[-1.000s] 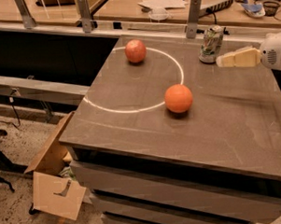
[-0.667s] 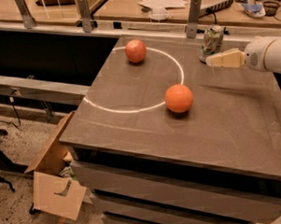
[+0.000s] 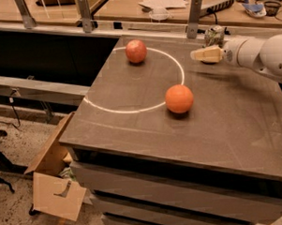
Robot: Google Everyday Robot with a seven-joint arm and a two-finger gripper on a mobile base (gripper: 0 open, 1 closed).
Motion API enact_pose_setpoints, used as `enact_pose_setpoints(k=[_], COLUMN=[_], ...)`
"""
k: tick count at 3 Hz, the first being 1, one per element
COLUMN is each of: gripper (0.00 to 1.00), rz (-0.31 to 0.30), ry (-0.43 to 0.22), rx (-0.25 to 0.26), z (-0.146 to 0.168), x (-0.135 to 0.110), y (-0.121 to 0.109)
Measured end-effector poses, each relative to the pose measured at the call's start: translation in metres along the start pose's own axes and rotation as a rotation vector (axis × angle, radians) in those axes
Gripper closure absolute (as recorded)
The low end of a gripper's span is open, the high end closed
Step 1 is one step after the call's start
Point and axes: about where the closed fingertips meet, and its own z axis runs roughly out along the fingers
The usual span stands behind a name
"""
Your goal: Move 7up can near apple
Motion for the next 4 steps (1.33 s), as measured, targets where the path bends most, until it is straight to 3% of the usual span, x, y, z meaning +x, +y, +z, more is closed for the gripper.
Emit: enact_pose_setpoints(k=[2, 3, 4], gripper=[0.41, 0.72, 1.0], rz=[0.005, 0.014, 0.057], ry=[-0.047, -0.118, -0.146], rx=[-0.058, -0.155, -0.316], z=[0.042, 0.041, 0.03], x=[-0.025, -0.067, -0.096], y=[0.011, 0.035, 0.082])
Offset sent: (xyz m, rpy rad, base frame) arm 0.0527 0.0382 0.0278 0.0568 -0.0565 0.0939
